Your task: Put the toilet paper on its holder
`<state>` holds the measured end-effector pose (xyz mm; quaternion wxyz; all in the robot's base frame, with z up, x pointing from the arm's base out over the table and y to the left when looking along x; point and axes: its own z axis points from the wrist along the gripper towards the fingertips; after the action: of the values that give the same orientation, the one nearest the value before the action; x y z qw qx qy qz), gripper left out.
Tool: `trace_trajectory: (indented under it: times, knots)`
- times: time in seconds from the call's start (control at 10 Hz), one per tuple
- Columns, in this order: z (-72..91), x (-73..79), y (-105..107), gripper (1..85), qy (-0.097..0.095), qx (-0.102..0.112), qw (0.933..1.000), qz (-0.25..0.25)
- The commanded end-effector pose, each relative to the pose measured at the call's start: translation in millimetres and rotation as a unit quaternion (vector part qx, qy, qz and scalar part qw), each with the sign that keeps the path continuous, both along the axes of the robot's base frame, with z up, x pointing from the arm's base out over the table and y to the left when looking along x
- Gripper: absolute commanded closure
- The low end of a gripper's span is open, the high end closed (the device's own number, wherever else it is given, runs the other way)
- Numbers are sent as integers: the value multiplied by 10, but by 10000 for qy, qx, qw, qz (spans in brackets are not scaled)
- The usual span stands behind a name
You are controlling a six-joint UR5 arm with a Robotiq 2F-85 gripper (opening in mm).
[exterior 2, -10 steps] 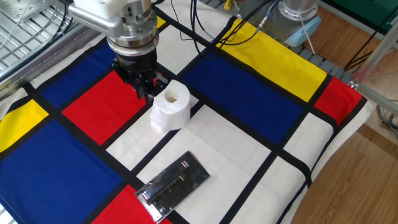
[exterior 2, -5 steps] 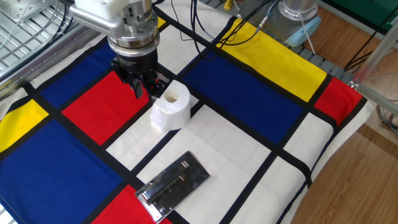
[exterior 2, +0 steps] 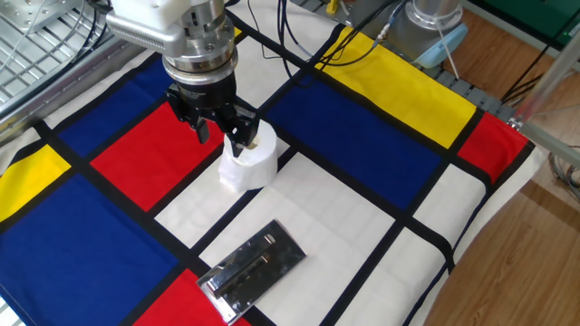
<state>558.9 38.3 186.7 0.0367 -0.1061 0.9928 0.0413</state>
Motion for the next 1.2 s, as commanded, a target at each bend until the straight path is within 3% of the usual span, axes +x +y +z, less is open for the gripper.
trace_trajectory:
  times: [0.0, 1.1]
  knots:
    - [-3, -51, 39, 293, -27, 100, 9999, 68]
    - [-136, -282, -94, 310, -130, 112, 9998, 96]
